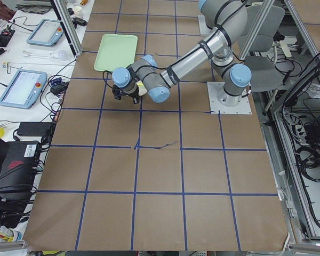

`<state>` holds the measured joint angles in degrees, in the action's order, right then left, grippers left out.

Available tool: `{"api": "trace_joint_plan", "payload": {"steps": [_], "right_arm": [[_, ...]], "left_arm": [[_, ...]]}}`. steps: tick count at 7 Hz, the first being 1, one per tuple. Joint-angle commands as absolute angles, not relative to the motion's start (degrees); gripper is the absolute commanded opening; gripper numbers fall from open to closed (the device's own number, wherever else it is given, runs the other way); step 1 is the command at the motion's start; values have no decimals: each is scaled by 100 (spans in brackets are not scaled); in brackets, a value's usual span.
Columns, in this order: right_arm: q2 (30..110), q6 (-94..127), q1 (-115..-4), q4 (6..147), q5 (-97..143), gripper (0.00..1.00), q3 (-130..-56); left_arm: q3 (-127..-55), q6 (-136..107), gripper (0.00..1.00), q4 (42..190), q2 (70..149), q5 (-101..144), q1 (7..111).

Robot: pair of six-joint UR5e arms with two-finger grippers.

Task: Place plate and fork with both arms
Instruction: 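Carry the plate with the left gripper onto the green tray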

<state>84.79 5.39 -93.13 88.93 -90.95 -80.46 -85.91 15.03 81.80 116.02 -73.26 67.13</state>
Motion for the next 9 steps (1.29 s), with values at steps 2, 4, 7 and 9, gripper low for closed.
{"api": "trace_joint_plan", "payload": {"steps": [2, 4, 7, 9], "right_arm": [[8464, 510, -9316, 9595, -8992, 100, -8374], [8464, 501, -9316, 10081, -8877, 100, -8569], [8455, 422, -9308, 10055, -8912, 100, -8578], [8516, 571, -9316, 9985, -8974, 100, -8569]], "left_arm": [[-7017, 609, 0, 8473, 12477, -6769, 7888], [-6270, 483, 0, 8351, 13267, -6479, 8453], [-6047, 536, 0, 7989, 13895, -6372, 8797], [-6064, 318, 0, 7946, 14036, -6003, 8903]]}}
